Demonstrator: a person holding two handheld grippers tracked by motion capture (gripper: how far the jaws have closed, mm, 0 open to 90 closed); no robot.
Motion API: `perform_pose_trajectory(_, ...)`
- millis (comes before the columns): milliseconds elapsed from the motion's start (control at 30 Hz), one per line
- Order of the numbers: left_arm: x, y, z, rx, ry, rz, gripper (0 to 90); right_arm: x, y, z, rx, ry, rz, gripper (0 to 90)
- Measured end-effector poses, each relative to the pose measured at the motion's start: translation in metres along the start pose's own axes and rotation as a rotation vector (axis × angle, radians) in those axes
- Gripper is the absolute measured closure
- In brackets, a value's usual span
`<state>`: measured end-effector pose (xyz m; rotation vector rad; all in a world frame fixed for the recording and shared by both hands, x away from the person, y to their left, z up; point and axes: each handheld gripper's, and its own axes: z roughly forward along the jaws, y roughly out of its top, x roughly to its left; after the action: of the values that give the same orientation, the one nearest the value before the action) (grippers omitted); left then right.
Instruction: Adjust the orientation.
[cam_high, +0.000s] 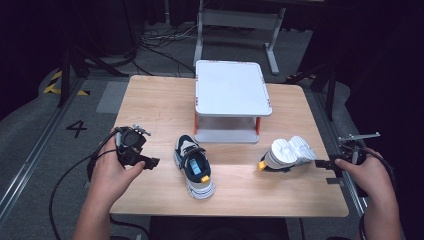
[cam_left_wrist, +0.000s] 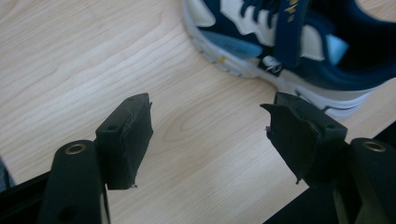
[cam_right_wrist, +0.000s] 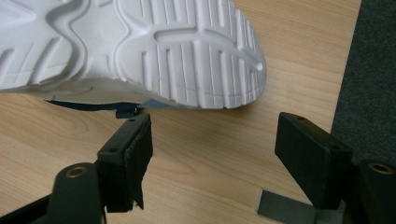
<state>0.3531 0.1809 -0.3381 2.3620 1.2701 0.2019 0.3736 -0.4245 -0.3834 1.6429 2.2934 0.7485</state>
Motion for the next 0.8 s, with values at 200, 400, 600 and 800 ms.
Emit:
perform_pose_trajectory(200, -0.024, 0.018, 0.005, -0.016, -0.070, 0.075, 30.6, -0.001, -0.006, -0.005, -0.004, -0.010, 0.014, 28.5)
perform_pose_trajectory(400, -0.041, 0.035, 0.018, -0.006, -0.080, 0.105, 30.5, -0.002, -0.008, -0.003, 0.008, -0.011, 0.016, 28.5)
perform_pose_trajectory(600, -0.049, 0.047, 0.043, 0.014, -0.083, 0.079, 29.4, -0.001, -0.008, -0.002, 0.010, -0.006, 0.013, 28.5)
perform_pose_trajectory(800, -0.045, 0.056, 0.065, 0.041, -0.056, 0.073, 27.5, 0.000, -0.007, 0.001, 0.018, 0.000, 0.007, 28.5)
